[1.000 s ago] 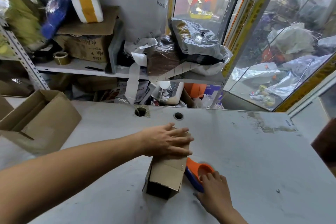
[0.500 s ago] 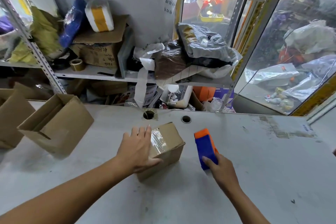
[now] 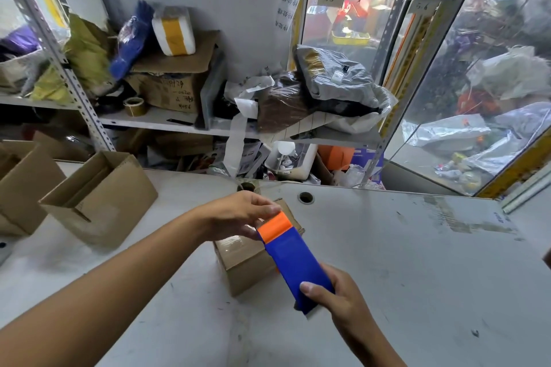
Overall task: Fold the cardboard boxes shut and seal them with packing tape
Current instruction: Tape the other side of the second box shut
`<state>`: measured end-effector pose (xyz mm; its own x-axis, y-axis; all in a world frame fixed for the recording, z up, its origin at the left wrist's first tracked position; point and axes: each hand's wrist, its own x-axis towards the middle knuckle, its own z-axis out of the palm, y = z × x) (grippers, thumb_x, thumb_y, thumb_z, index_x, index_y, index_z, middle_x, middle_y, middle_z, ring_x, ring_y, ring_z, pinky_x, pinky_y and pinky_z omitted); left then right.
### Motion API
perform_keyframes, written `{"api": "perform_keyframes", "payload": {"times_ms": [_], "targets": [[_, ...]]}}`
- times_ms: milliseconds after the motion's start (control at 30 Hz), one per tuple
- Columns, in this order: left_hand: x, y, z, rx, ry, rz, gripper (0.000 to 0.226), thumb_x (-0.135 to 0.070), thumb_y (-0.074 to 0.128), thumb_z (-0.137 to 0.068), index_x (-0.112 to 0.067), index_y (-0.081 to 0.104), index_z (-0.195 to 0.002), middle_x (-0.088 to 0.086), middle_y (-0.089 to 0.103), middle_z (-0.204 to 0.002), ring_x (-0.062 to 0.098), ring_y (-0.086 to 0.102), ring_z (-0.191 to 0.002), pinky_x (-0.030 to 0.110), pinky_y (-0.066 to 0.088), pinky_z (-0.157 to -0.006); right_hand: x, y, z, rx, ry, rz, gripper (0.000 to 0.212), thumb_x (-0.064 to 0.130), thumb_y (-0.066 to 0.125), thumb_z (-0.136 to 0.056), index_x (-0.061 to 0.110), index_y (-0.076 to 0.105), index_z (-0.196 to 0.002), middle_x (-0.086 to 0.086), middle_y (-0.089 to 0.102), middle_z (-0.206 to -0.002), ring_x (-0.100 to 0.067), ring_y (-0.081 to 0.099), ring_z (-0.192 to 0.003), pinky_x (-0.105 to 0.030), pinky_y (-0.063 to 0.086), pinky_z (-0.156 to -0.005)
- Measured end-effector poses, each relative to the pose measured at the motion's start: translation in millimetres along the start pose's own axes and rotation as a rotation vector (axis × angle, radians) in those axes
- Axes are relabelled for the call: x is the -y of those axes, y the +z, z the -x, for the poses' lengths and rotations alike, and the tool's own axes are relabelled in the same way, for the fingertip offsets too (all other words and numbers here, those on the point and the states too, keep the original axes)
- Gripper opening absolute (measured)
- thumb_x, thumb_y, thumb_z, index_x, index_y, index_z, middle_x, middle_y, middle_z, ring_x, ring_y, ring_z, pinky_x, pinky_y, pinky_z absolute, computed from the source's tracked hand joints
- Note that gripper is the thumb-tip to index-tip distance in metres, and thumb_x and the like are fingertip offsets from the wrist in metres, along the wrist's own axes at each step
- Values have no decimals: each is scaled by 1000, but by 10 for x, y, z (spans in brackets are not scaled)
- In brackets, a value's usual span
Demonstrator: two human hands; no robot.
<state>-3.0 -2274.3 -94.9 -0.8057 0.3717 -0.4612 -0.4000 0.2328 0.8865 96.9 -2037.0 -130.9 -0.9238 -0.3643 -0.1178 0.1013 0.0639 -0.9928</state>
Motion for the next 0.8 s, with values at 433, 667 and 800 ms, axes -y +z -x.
{"api": "perform_keyframes", "payload": {"times_ms": [433,667,800], "targets": [[488,112,101,-14,-78,-179,13,-14,66,-96,-3,73,-94,7,72,-90,18,68,-86,26,56,-72,-303,-41,221,98,149,20,44,38,71,-71,8,71,-103,-20,70,-86,-29,71,-72,-29,55,-63],[640,279,160,-337,64,-571,8,-19,70,-90,-16,70,-83,3,74,-81,18,71,-77,41,61,-74,-304,90,182,85,256,-16,17,34,78,-75,21,68,-73,6,71,-61,-8,65,-53,-18,51,-54],[553,320,90,-529,141,-821,19,-24,70,-90,-26,60,-74,-10,66,-73,5,59,-72,32,42,-70,-301,72,127,45,279,-35,25,44,75,-72,19,72,-73,-7,71,-64,-18,69,-58,-25,54,-57]]}}
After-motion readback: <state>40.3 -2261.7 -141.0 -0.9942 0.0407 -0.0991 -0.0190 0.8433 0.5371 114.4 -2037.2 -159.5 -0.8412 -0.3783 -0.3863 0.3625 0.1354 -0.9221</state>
